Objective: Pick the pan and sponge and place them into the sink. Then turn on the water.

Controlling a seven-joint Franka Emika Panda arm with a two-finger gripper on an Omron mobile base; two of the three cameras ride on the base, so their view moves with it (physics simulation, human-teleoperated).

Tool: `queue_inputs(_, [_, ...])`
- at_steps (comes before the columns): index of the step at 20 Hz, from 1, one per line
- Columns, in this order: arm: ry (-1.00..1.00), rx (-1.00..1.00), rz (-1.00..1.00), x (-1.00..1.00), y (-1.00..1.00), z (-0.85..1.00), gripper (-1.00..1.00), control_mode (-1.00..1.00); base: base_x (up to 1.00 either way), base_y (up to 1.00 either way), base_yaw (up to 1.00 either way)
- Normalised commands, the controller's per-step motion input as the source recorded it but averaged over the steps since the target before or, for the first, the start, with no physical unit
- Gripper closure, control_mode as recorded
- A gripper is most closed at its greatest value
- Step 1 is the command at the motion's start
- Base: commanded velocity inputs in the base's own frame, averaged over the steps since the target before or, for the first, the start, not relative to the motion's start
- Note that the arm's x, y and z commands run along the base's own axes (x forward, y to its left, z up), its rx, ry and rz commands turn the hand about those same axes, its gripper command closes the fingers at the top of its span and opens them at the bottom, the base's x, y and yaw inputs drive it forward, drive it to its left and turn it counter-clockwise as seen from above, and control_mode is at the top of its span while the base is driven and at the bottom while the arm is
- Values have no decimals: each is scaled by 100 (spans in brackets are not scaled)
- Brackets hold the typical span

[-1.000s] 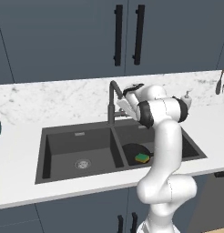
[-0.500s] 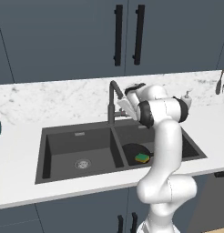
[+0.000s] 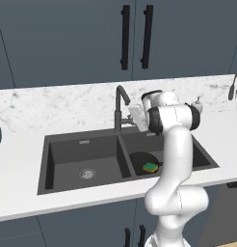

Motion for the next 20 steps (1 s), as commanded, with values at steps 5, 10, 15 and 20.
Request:
queue_inputs(5, [4, 13, -10, 13, -12, -1, 100, -100, 0, 0, 0])
queue_inputs(10, [1, 7, -6, 2, -3, -6, 100, -100, 0, 0, 0])
queue_inputs(15, [0, 0, 0, 0, 0, -6, 100, -100, 0, 0, 0])
queue_inputs(20, [0, 0, 0, 0, 0, 0, 100, -100, 0, 0, 0])
